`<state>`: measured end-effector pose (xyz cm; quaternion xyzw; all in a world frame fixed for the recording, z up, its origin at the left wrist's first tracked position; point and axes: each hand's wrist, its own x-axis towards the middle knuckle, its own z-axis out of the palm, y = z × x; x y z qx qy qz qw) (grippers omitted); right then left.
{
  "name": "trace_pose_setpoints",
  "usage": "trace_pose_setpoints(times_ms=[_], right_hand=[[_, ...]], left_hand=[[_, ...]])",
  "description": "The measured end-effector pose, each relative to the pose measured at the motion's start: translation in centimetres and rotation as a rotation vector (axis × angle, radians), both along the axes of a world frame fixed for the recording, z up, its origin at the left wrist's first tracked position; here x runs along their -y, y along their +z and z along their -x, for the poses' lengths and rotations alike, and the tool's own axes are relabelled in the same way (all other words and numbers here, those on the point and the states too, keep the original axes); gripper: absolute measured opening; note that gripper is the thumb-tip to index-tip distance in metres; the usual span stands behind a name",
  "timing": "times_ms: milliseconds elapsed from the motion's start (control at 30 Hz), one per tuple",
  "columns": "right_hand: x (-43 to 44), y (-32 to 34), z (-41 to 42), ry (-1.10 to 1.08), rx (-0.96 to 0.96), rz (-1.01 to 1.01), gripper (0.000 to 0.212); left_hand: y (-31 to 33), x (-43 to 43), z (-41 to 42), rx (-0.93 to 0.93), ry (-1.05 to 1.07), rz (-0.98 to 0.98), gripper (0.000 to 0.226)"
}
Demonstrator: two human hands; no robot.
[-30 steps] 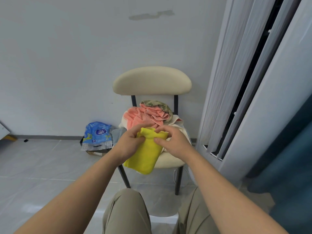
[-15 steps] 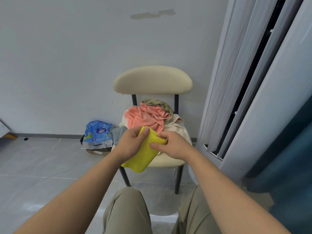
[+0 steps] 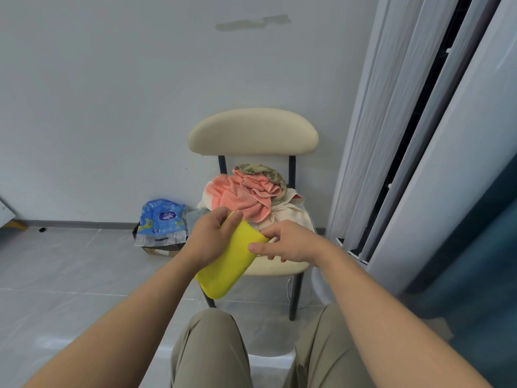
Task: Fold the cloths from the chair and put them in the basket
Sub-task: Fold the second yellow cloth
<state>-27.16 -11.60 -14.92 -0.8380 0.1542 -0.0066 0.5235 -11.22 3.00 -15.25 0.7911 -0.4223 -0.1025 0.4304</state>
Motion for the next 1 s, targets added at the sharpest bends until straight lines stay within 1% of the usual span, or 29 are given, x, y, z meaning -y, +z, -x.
trace_pose_setpoints(times_ms=[200,267,333,400,467,500,567,600,667,700,733,833,867,933,1000], right_hand=[[-0.5,-0.1,-0.3,-0.121,-0.106,-0.065,0.046],[-0.4,0.0,-0.3,-0.118,-0.133,-0.053,0.047],[-0.4,0.4,-0.2,-0.072,-0.119,-0.037,0.041],[-0.5,0.6,-0.2,-0.014,-0.040,-0.094,0.030],[-0.8,0.6,-0.4,-0.008,0.081,-0.143,0.024],[-0.9,0.4,-0.6,-0.034,0.140,-0.167,0.025],[-1.1,-0.1,-0.9,-0.096,0.229,-0.228,0.034],[-1.1,-0.3,-1.0,-0.114,0.267,-0.243,0.035],[-1.2,-0.4,-1.0,-0.109,0.315,-0.261,0.018],[-1.2,-0.4,-0.9,-0.096,0.315,-0.283,0.011],[-1.2,-0.4,-0.8,-0.084,0.300,-0.309,0.010],[-1.2,-0.9,-0.4,-0.077,0.220,-0.377,0.029],[-1.1,-1.0,-0.4,-0.079,0.199,-0.396,0.031],[-1.1,-1.2,-0.4,-0.081,0.156,-0.369,0.027],[-1.0,-1.2,-0.3,-0.066,0.108,-0.290,0.017]], left_hand=[[0.8,-0.1,0.3,0.017,-0.082,0.014,0.046],[0.6,0.1,0.4,0.034,-0.093,0.014,0.044],[0.1,0.2,0.0,0.033,-0.053,0.004,0.042],[-0.8,0.2,-0.5,0.006,-0.004,-0.038,0.042],[-1.6,0.1,-0.5,-0.049,0.013,-0.066,0.044],[-1.7,0.1,-0.3,-0.101,0.000,-0.068,0.046],[-1.6,0.1,0.6,-0.268,-0.045,-0.048,0.052],[-1.5,0.2,0.9,-0.350,-0.058,-0.036,0.052],[-1.3,0.1,1.1,-0.456,-0.048,-0.026,0.044],[-1.3,0.1,1.0,-0.487,-0.034,-0.020,0.042],[-1.4,0.0,0.8,-0.514,-0.020,-0.016,0.045],[-1.4,-0.3,0.3,-0.558,-0.019,-0.044,0.059],[-1.3,-0.4,0.1,-0.570,-0.013,-0.048,0.064],[-0.9,-0.5,0.0,-0.607,0.015,-0.046,0.066],[-0.6,-0.5,-0.2,-0.609,0.035,-0.044,0.063]])
